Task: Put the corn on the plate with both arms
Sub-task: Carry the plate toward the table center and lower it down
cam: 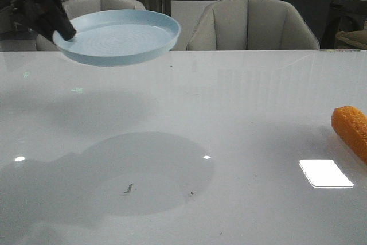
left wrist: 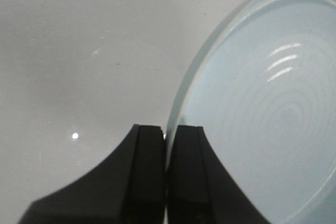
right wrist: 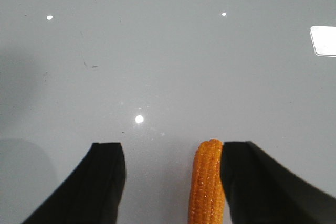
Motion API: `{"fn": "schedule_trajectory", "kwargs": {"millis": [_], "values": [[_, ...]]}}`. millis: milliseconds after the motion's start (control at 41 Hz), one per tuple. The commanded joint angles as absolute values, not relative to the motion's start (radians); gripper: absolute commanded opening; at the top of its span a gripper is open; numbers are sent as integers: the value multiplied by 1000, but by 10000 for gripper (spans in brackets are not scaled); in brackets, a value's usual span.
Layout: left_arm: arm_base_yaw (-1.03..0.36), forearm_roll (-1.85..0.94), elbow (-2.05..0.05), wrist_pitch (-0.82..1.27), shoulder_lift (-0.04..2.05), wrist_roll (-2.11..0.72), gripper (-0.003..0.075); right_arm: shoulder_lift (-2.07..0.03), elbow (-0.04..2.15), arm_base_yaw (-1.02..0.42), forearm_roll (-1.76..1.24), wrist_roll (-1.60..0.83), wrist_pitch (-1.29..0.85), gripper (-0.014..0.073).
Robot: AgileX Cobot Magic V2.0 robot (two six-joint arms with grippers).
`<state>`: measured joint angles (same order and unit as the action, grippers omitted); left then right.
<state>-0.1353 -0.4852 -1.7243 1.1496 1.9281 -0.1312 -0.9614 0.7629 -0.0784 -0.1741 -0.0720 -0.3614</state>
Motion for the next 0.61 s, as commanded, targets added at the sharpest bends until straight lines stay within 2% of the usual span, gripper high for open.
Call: {"fn": "schedule_trajectory", "kwargs": {"millis": [0,219,585], "values": [[-199,-537,-1759,1115,1877,-113,92,-950,800,-75,-184,-74,-294,507],[-298,-504,-1759,1077,1926,-49,92,-950,800,-75,-184,-74,-298,507],[-341,-458,-1759,1117,2071,-37,92,-950,800,-75,-184,-74,-309,507]]}}
